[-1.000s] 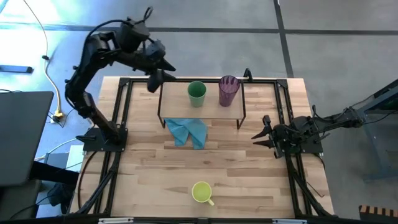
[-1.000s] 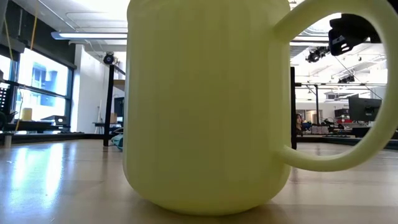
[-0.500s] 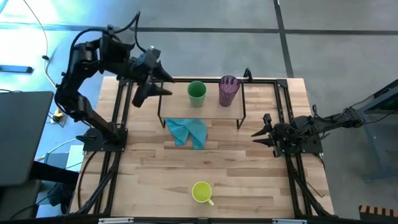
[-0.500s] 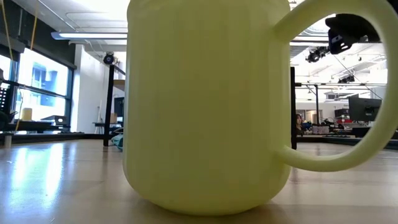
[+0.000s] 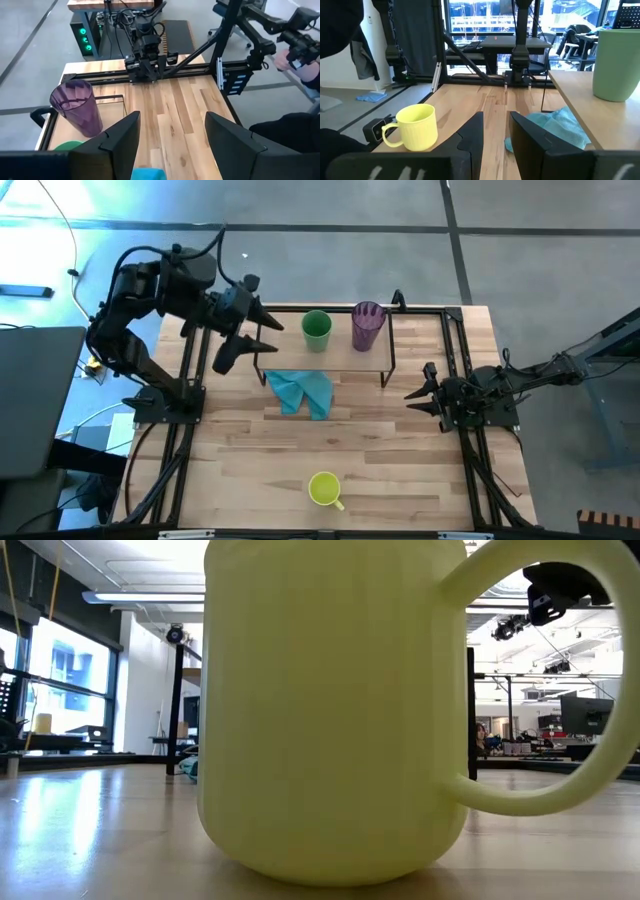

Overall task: Stack small to large cups/mugs on shelf
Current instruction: Put the yellow cup on the shelf

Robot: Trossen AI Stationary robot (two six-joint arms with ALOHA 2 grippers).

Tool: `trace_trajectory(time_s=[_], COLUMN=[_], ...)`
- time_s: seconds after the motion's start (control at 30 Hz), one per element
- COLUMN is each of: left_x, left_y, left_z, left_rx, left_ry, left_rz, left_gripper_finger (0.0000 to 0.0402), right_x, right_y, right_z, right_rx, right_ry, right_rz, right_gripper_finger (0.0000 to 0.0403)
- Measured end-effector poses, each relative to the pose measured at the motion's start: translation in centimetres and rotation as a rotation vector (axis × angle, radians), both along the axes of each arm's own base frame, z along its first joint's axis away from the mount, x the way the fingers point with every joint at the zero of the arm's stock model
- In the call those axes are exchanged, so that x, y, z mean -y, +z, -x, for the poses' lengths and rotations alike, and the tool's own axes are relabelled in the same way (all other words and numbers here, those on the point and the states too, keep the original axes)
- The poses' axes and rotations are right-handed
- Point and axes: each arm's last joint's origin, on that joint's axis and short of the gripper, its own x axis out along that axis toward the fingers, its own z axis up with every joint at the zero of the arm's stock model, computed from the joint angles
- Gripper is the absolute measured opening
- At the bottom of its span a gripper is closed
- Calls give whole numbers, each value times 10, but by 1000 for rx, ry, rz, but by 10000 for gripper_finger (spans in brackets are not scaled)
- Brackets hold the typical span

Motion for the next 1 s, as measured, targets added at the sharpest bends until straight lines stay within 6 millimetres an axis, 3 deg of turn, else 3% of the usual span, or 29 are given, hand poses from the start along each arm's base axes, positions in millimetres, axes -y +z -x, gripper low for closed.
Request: trace_trajectory(time_s=[0.7,1.0], left_x=[81,119], left_y=[-8,-31], left_z=[4,-1], left_rx=[-78,-131], left_ry=[29,96], left_rz=[-73,-159], left_gripper_finger=[211,211], right_x=[0,0], right_y=[0,0], right_z=[0,0], right_rx=[-8,-6], right_ry=[7,8], right_rz=[-24,-23], right_gripper_finger=[83,83])
